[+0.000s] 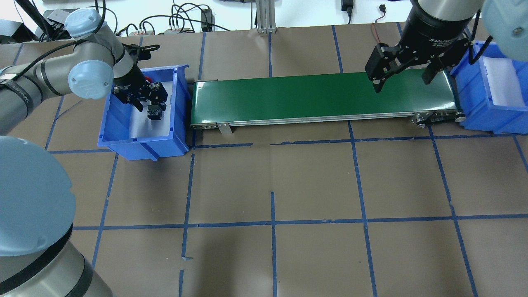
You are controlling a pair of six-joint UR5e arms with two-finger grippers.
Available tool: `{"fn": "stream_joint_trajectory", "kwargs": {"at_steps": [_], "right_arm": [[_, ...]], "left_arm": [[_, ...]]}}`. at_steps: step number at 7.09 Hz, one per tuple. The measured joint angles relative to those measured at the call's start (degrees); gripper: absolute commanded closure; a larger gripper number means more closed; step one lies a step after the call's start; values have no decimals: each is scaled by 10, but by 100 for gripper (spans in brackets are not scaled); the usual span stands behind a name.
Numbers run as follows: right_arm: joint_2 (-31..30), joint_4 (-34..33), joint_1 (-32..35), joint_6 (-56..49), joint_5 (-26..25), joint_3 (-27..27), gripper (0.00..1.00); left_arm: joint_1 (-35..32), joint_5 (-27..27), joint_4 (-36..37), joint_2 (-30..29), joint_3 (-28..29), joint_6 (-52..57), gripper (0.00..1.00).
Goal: Transport two buttons from left to right
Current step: 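Grasp the yellow-capped button with the left gripper and lift it, then carry the yellow button with the left gripper onto the conveyor's near end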
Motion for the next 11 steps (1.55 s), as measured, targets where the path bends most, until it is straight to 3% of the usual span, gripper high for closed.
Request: {"fn": "stream_joint_trajectory", "kwargs": {"at_steps": [2, 3, 6, 11], "right_arm": [[0, 0, 0, 0, 0, 0, 0], [0, 0, 0, 0, 0, 0, 0], [0, 0, 0, 0, 0, 0, 0], [0, 0, -1, 0, 0, 0, 0]], "left_arm": [[-1, 1, 1, -2, -3, 0, 61], [-1, 4, 0, -2, -3, 1, 67], [-21, 13, -6, 30, 3, 0, 68], [-36, 19, -111, 159, 13, -20, 66]]}}
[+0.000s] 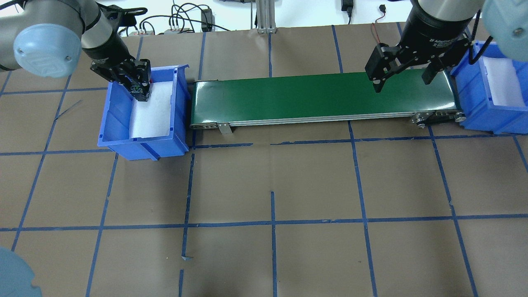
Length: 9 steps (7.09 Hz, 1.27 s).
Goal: Transport two buttons from left to right
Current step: 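Carry the yellow button with the left gripper onto the conveyor's near end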
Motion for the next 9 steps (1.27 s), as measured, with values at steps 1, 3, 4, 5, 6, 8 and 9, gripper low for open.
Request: {"fn": "stream_joint_trajectory", "kwargs": {"at_steps": [1, 3, 4, 5, 6, 8, 9], "right_arm": [[0, 0, 0, 0, 0, 0, 0], [0, 0, 0, 0, 0, 0, 0], [0, 0, 0, 0, 0, 0, 0], [0, 0, 0, 0, 0, 0, 0], [0, 0, 0, 0, 0, 0, 0], [0, 0, 0, 0, 0, 0, 0], [0, 0, 0, 0, 0, 0, 0]], "left_arm": [[-13, -1, 0, 5, 0, -32, 66], [-59, -1, 45, -16, 0, -81, 66], [-80, 0, 79, -39, 1, -89, 67], [-94, 1, 108, -60, 1, -90, 67], [-101, 3, 123, -77, 1, -90, 67], [-115, 6, 133, -92, -5, -93, 65], [-126, 7, 136, -98, -8, -96, 59]]}}
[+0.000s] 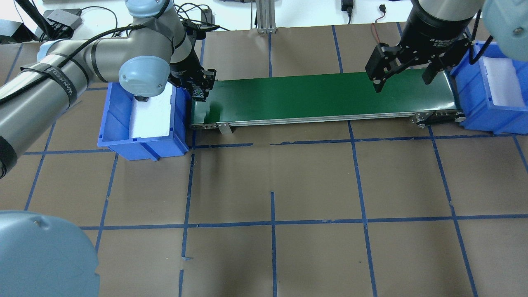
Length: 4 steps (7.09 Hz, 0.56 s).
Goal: Transport two buttons from left to right
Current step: 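Carry the yellow button with the left gripper onto the conveyor's near end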
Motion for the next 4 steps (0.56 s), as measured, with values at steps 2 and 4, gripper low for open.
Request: {"fn": "stream_joint_trajectory", "kwargs": {"at_steps": [2, 4], "right_arm": [[0, 0, 0, 0, 0, 0, 0], [0, 0, 0, 0, 0, 0, 0]], "left_arm": [[-13, 2, 6, -7, -2, -3, 0], [-13, 2, 8, -4, 3, 2, 0]]}}
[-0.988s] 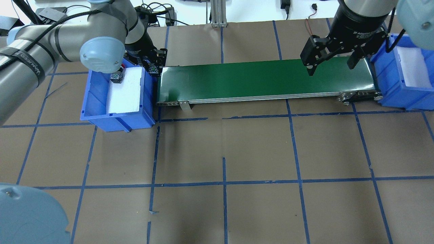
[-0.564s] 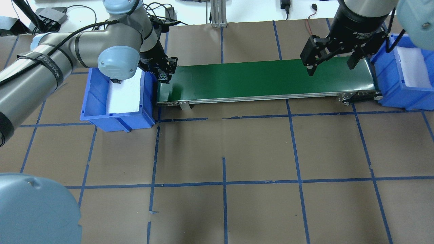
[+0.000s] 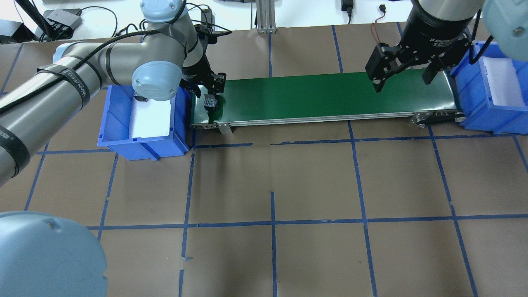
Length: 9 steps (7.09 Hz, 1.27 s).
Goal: Transport two buttons from left to right
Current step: 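Carry the yellow button with the left gripper onto the conveyor's near end, then release the yellow button on the belt and return the left gripper to the bin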
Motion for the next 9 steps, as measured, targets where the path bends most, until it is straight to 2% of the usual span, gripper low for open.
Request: {"fn": "stream_joint_trajectory", "kwargs": {"at_steps": [3, 6, 9], "right_arm": [[-1, 0, 0, 0, 0, 0, 0], [-1, 0, 0, 1, -1, 0, 0], [0, -1, 0, 1, -1, -1, 0]], "left_arm": [[14, -1, 0, 8, 10, 3, 0], [78, -7, -29, 52, 14, 7, 0], [116, -5, -59, 76, 4, 38, 0]]}}
